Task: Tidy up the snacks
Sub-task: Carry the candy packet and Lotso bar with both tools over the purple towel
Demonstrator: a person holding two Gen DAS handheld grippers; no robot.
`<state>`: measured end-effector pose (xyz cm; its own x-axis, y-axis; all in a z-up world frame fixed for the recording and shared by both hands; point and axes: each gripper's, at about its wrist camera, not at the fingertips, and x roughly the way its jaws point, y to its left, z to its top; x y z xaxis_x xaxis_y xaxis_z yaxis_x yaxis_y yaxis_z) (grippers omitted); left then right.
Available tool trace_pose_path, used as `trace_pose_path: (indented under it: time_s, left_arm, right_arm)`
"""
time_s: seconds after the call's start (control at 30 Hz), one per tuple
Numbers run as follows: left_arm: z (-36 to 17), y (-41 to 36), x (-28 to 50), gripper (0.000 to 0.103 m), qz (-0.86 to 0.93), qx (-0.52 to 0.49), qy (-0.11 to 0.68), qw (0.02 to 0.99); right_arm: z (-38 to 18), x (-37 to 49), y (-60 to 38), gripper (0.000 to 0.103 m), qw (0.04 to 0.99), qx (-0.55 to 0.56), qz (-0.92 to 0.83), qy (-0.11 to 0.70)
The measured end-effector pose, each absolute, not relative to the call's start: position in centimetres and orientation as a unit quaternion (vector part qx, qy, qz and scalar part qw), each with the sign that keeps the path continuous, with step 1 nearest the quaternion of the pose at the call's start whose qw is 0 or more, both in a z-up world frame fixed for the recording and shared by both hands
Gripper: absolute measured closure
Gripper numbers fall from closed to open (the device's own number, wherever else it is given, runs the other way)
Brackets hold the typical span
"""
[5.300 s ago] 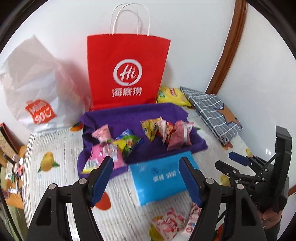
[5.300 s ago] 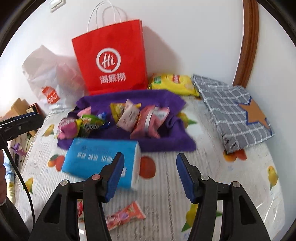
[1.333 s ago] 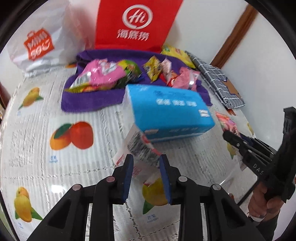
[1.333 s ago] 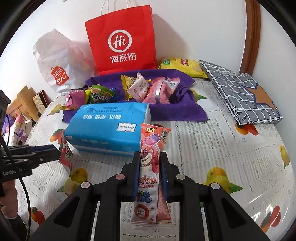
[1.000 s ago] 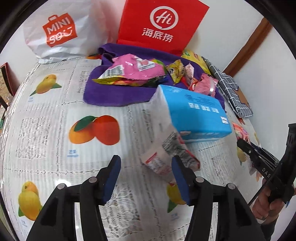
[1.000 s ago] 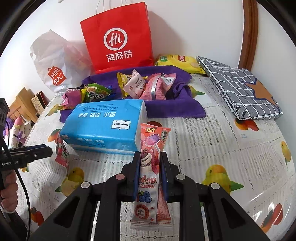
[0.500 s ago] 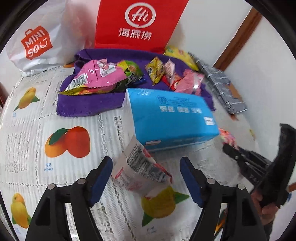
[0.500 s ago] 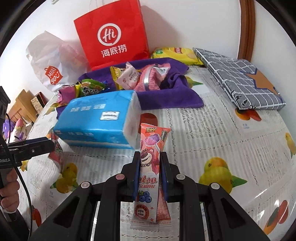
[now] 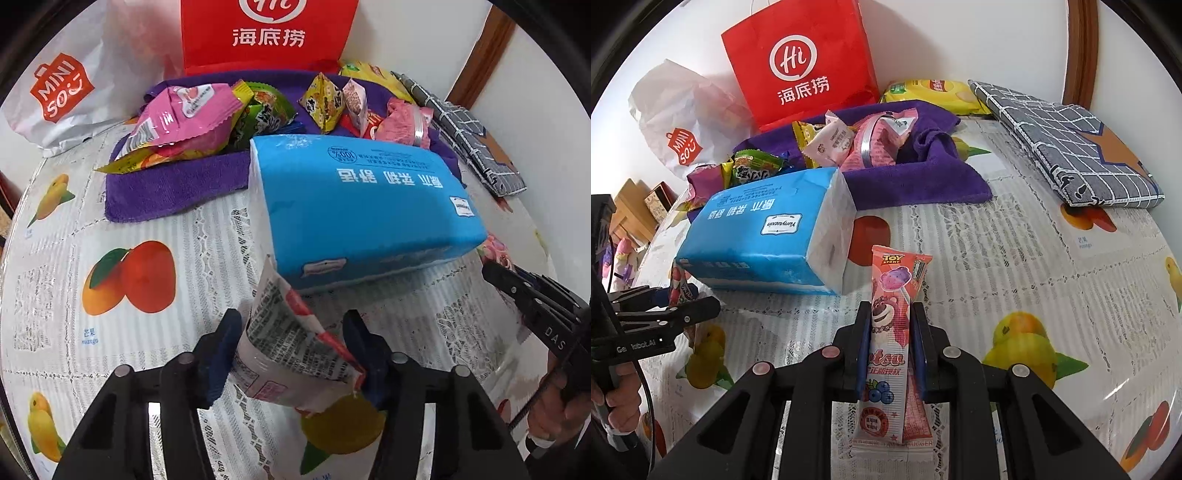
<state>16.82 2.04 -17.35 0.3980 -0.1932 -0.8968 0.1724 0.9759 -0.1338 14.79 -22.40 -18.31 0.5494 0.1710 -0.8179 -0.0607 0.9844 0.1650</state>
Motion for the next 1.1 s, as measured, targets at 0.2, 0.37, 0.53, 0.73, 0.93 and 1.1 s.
trace_pose_path:
  time_s: [0.2, 0.37, 0.53, 0.73, 0.93, 1.1]
  left_arm:
    - [-16.6, 2.9, 16.0, 0.049, -0.119, -0.019, 0.528, 0.840]
    - [-15.1, 3.1, 15.0, 0.049, -0.123, -0.022, 0.516, 0.848]
    - [-13.2, 3.2, 14.5, 0.049, -0.129, -0.028, 0.502, 0.855]
    - [-10.1, 3.5, 13.6, 0.049, -0.129, -0.029, 0.476, 0.869]
    - [-7.8, 3.5, 12.9, 0.049, -0.131, -0.029, 0.454, 0.881]
    - [-6.0, 3.4, 12.9, 0.049, -0.131, -0.025, 0.442, 0.887]
  right_arm:
    - [-17.7, 14.6, -21.9, 0.083, 0.881, 0.053, 0.068, 0.466]
    - [-16.5, 14.1, -21.6, 0.083, 0.887, 0.046, 0.071, 0.455]
    - [-14.7, 13.7, -21.4, 0.083, 0.895, 0.043, 0.069, 0.440]
    - [-12.0, 13.5, -21.0, 0.083, 0.906, 0.035, 0.065, 0.418]
    - [-9.8, 13.4, -20.3, 0.083, 0.915, 0.031, 0.070, 0.397]
    - [-8.5, 14.0, -20.2, 0.083, 0.917, 0.033, 0.070, 0.390]
